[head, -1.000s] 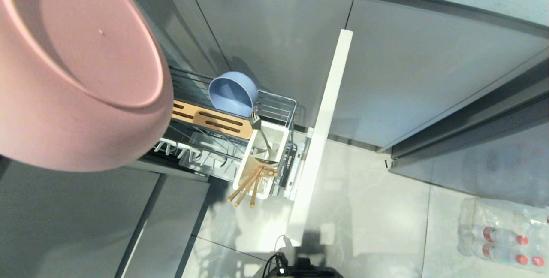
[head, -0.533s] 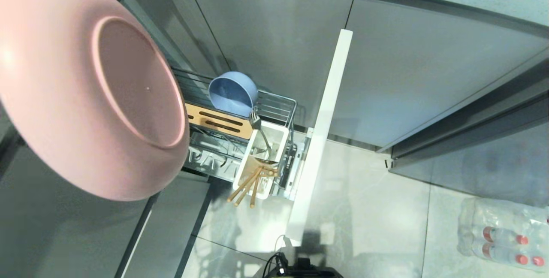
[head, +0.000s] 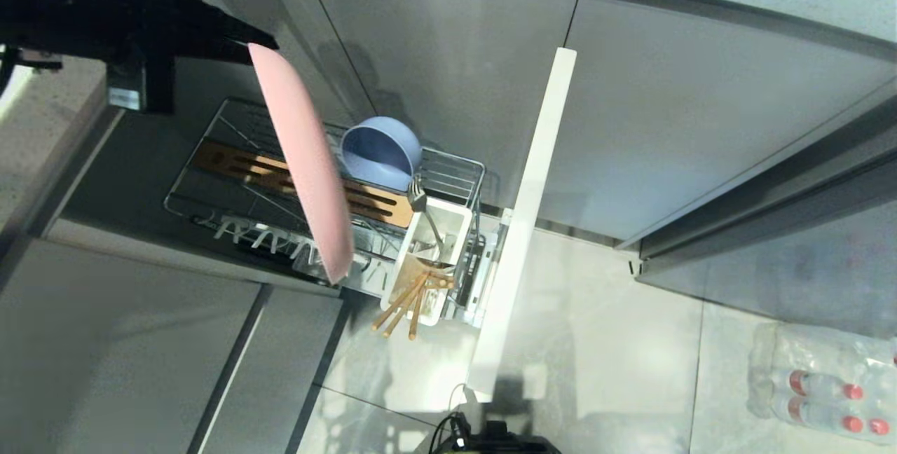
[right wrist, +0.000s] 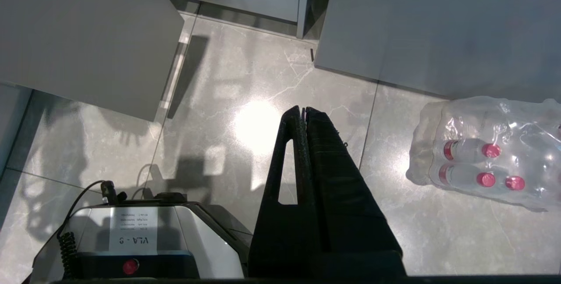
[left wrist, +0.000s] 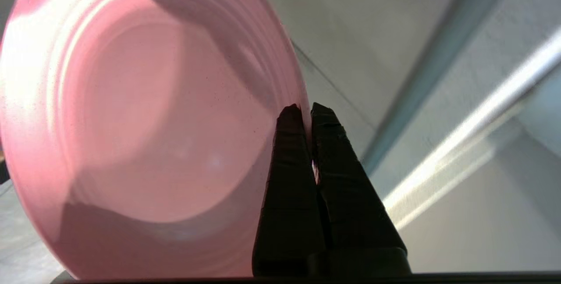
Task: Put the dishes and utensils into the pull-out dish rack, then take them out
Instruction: Pick up the plate and place it in the cupboard
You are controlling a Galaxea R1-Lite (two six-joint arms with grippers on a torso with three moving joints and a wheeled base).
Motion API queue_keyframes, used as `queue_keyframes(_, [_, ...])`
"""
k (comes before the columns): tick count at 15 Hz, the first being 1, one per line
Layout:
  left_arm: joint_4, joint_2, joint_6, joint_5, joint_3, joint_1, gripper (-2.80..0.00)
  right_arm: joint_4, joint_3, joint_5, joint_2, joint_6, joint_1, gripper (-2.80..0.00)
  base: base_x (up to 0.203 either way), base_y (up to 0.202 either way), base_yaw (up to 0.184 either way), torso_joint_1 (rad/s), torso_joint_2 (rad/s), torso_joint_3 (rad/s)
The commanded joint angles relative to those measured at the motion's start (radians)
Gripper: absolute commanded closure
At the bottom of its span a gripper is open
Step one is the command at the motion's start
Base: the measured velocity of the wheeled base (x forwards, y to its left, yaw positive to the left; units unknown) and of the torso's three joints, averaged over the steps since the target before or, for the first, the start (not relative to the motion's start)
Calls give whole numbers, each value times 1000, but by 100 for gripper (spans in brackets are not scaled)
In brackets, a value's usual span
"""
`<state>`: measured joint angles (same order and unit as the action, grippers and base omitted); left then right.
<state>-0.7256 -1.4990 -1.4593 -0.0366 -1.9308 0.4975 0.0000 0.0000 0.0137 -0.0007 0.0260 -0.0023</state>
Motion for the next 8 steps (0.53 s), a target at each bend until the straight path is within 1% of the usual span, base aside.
queue_keyframes(1, [-3, -48, -13, -22, -8, 15, 0, 0, 0, 0, 1, 0, 1, 0, 0, 0, 0, 0, 0, 0])
queue_keyframes(2, [10, -53, -27, -42, -8, 15, 0, 0, 0, 0, 1, 0, -1, 0, 0, 0, 0, 0, 0, 0])
queue_keyframes(4, [78, -55, -77, -89, -5, 15, 0, 0, 0, 0, 1, 0, 1, 0, 0, 0, 0, 0, 0, 0])
queue_keyframes(6, [156, -64, -85, -171, 2, 15, 0, 0, 0, 0, 1, 0, 1, 0, 0, 0, 0, 0, 0, 0])
queue_keyframes(8, [201, -86, -87, -260, 15, 15, 0, 0, 0, 0, 1, 0, 1, 0, 0, 0, 0, 0, 0, 0])
